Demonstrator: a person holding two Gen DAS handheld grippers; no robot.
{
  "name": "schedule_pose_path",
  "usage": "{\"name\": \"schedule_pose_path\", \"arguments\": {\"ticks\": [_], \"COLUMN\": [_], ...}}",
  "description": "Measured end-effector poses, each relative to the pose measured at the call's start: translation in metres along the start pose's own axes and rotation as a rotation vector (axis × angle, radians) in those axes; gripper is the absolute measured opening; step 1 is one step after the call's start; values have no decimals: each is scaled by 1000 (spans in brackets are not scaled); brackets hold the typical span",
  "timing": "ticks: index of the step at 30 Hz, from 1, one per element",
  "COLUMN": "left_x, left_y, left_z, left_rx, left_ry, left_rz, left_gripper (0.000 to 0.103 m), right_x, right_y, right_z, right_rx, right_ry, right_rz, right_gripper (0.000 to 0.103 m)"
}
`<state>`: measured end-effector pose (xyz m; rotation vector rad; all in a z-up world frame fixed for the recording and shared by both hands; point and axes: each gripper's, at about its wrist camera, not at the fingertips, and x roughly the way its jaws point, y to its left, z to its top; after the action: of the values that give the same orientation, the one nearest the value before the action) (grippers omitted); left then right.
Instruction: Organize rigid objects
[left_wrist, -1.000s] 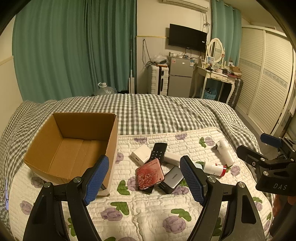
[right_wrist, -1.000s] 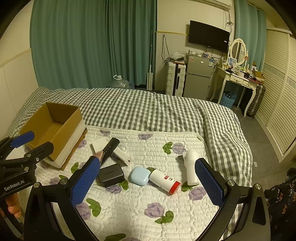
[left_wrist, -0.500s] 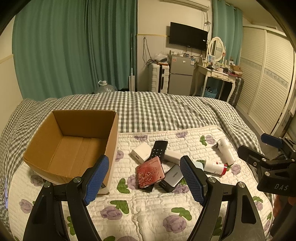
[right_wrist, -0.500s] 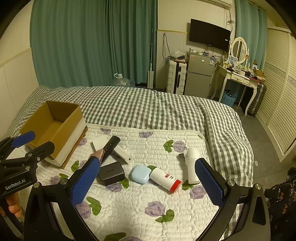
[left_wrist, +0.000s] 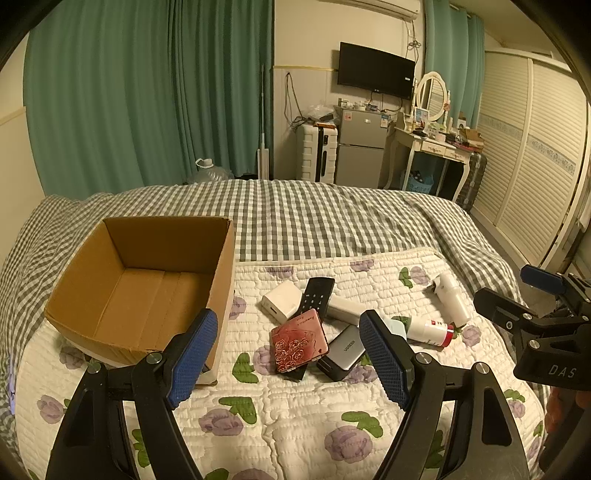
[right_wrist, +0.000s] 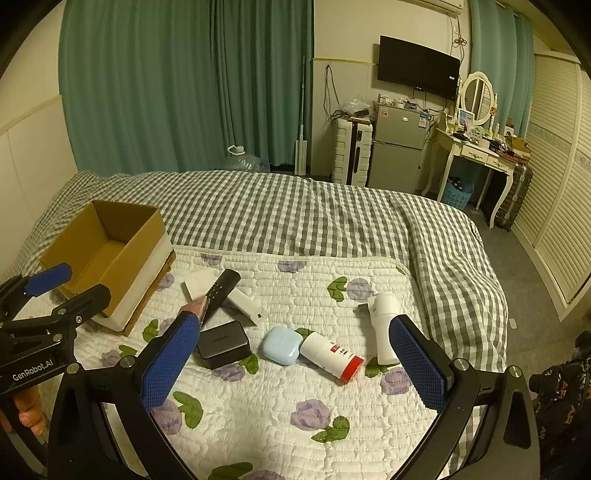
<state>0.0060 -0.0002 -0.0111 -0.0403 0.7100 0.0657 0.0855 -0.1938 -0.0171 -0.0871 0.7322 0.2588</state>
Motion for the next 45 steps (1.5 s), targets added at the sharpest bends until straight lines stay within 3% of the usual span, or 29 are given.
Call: {"name": "schedule_pose_path", "arguments": {"ticks": [21,33,39,45], "left_x": [-1,4,35,84], "left_y": [-2,-28,-52,-66], "left_z": [0,10,13,-5], "left_rx": [0,22,49,67], "left_ry": [3,7,58,155], "left_rz": [5,-29,-61,-50], "left_gripper": [82,82,82,82], "right_x": [-1,-13,11,68], "right_y": [0,-42,-78,-95], "right_z": [1,18,21,-3], "right_rx": [-3,48,75,44], "right_ry": [6,-16,39,178], "right_rz": [5,-19,-50,-55], "right_gripper": [103,103,103,98]}}
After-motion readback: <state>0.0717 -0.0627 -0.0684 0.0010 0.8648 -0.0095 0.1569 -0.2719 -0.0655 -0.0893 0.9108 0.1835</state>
